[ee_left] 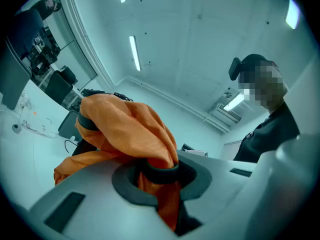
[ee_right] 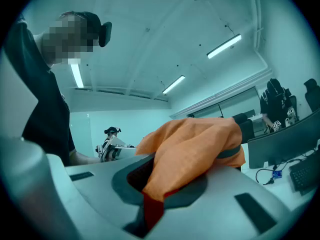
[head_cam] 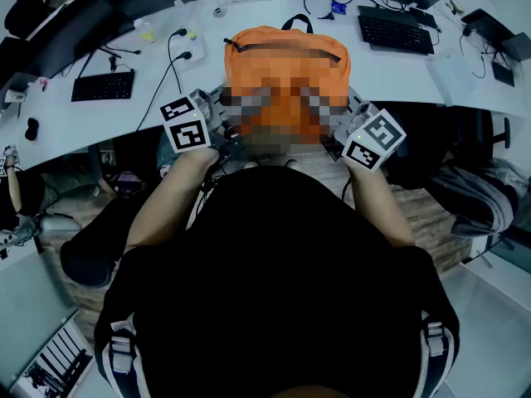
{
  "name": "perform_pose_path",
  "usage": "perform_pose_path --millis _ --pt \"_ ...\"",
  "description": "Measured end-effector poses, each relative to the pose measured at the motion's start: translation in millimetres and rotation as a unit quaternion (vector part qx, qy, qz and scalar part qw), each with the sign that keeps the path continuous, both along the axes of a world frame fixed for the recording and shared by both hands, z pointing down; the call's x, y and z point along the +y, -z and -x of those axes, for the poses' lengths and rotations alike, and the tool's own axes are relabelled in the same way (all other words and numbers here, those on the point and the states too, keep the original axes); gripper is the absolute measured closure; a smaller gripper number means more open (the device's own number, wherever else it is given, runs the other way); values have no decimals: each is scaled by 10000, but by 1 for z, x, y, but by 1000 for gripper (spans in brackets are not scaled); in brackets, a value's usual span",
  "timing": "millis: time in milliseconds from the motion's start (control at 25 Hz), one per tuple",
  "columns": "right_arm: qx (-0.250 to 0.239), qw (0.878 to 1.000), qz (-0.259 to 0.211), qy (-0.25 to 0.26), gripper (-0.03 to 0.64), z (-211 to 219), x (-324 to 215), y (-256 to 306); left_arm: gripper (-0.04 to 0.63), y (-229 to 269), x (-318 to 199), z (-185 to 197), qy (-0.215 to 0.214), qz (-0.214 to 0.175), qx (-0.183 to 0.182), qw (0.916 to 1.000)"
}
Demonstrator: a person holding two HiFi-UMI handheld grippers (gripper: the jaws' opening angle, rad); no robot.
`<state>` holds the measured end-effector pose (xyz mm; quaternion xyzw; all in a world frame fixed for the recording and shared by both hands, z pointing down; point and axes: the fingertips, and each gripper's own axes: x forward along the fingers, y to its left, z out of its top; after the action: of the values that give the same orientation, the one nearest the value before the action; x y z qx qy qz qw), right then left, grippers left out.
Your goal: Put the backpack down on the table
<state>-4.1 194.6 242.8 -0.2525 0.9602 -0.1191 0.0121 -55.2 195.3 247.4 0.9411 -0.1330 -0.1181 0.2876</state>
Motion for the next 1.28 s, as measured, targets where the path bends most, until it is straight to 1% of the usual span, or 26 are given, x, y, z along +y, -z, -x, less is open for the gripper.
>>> perform_pose_path --millis 240,400,680,960,1280 --pt "-22 9999 91 -120 581 12 6 -3 526 -2 7 12 -67 13 -76 9999" --pt "27 9995 102 -307 581 24 8 -6 526 -4 10 23 -147 35 -72 9999" --pt "-76 9976 137 -668 581 40 10 -7 526 -2 13 40 -363 8 -88 9993" --pt "55 9955 179 -932 581 37 8 -8 526 -4 12 39 -568 69 59 9983" --pt "-34 9934 288 -1107 580 22 -5 -10 526 -5 -2 23 -726 106 47 9973"
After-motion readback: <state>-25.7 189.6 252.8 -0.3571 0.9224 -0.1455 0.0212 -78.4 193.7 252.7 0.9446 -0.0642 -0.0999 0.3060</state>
